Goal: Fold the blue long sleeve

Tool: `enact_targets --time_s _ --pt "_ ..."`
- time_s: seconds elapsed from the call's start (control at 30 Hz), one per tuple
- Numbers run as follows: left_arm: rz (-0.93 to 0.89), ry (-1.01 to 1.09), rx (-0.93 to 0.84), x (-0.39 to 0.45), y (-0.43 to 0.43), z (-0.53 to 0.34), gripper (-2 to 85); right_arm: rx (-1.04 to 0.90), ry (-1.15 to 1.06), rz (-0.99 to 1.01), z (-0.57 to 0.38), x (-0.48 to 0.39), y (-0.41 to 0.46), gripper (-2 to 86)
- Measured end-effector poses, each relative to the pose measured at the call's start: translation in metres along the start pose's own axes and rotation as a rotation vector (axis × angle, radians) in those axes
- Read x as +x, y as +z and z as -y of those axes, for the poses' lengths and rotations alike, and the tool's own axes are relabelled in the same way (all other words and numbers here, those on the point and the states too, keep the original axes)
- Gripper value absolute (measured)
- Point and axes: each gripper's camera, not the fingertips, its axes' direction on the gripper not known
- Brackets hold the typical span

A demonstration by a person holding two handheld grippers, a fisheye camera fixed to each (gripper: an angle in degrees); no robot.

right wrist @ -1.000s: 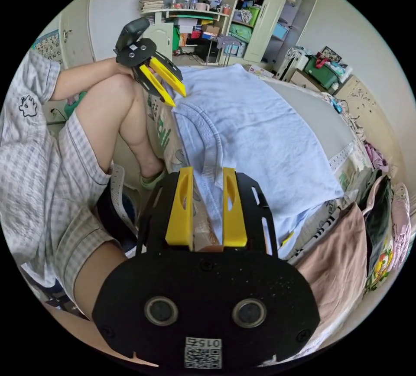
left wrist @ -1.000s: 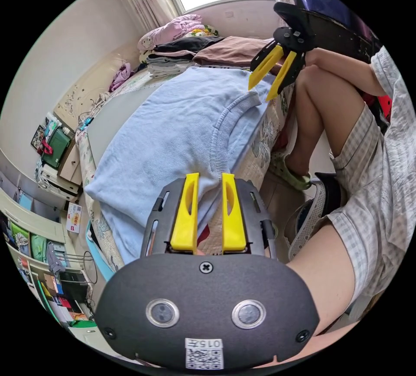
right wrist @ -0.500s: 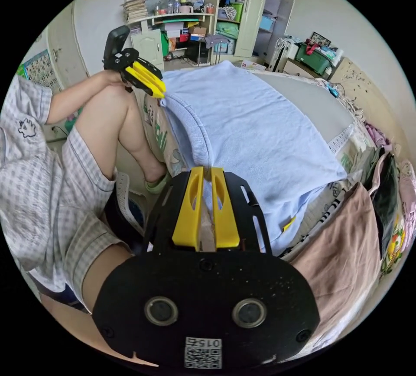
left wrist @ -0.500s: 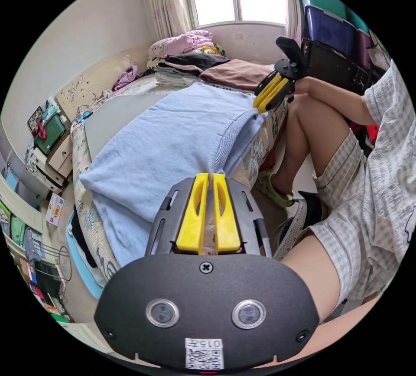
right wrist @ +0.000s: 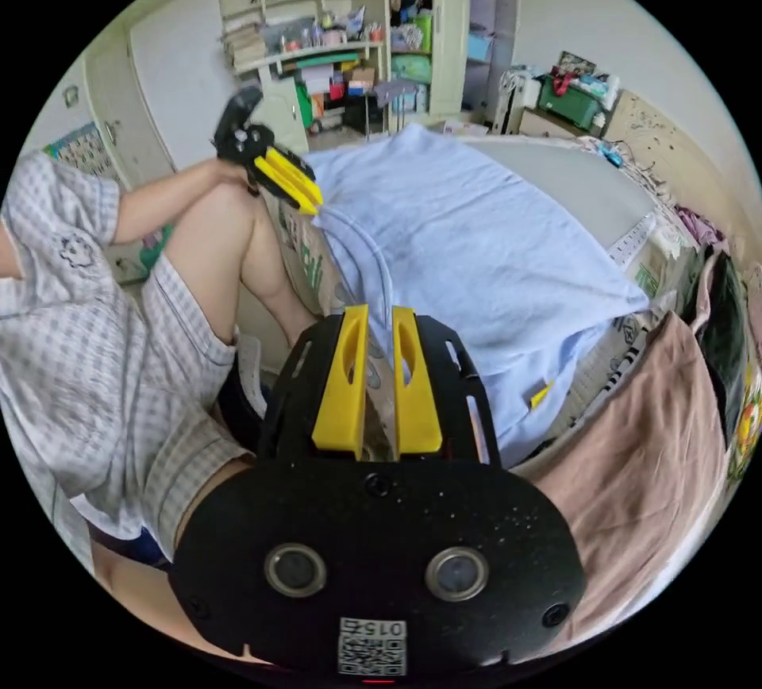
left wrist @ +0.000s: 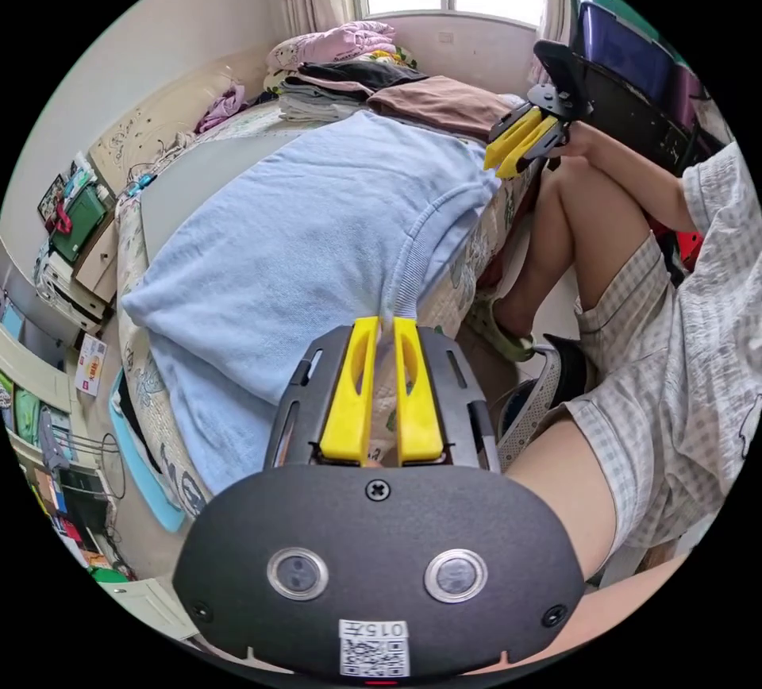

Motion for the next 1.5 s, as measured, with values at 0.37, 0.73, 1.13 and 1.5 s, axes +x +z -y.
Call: enact_targets --time_s 0.37,0.73,1.13,1.5 --pt "0.019 -0.082 0.263 -0.046 -0.044 0.089 5.6 0.050 0.398 -0.384 -0.032 0.058 -0.030 10.6" --pt "-0.182 -0.085 0.180 -0.073 0.094 0.321 9.5 -0.131 0.551 -0.421 -0.018 0.107 0.013 9.0" --pt "-0.010 -0.166 -0.228 -0.077 0.283 0.453 11.2 -0.232 0.534 -0.367 -0.013 0.129 0.038 8.8" --pt "-0.070 -0.163 0.005 -0.105 0.202 0.450 4.4 0.156 0.661 -0.272 -0.071 0.141 -0.073 0.2"
